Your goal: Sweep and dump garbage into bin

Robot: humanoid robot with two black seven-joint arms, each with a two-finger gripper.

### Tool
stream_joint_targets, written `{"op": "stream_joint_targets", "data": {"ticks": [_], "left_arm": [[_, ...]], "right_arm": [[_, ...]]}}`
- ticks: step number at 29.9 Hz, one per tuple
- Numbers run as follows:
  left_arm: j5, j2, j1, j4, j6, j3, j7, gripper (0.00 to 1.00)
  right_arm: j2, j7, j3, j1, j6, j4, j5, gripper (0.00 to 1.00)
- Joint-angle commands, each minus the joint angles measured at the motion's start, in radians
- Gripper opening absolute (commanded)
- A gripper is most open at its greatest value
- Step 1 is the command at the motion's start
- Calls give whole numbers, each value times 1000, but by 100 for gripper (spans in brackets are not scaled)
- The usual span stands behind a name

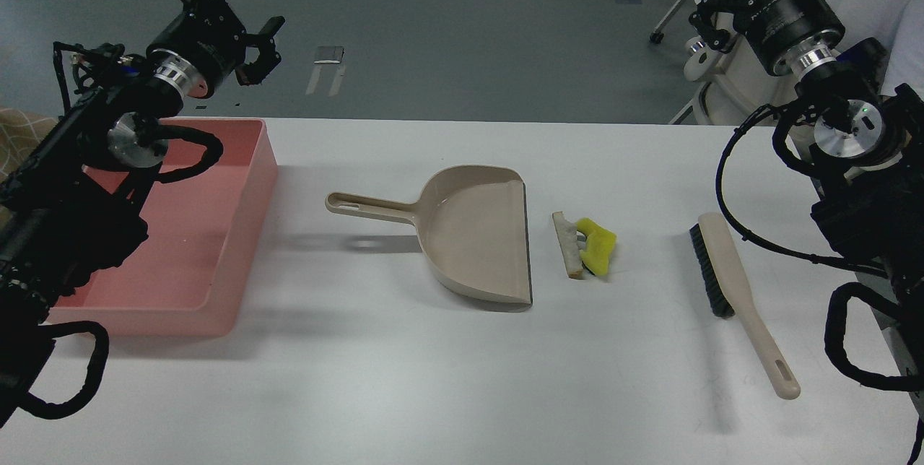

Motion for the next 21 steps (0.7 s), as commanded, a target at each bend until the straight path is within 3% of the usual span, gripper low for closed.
{"op": "stream_joint_targets", "data": {"ticks": [1, 21], "left_arm": [[4, -12, -2, 1, 14, 3, 1, 98], [-7, -2, -23, 5, -9, -2, -33, 97]], "right_arm": [[-1, 0, 1, 0, 0, 3, 3, 100], [-5, -1, 2, -6, 0, 1, 3, 100]]}}
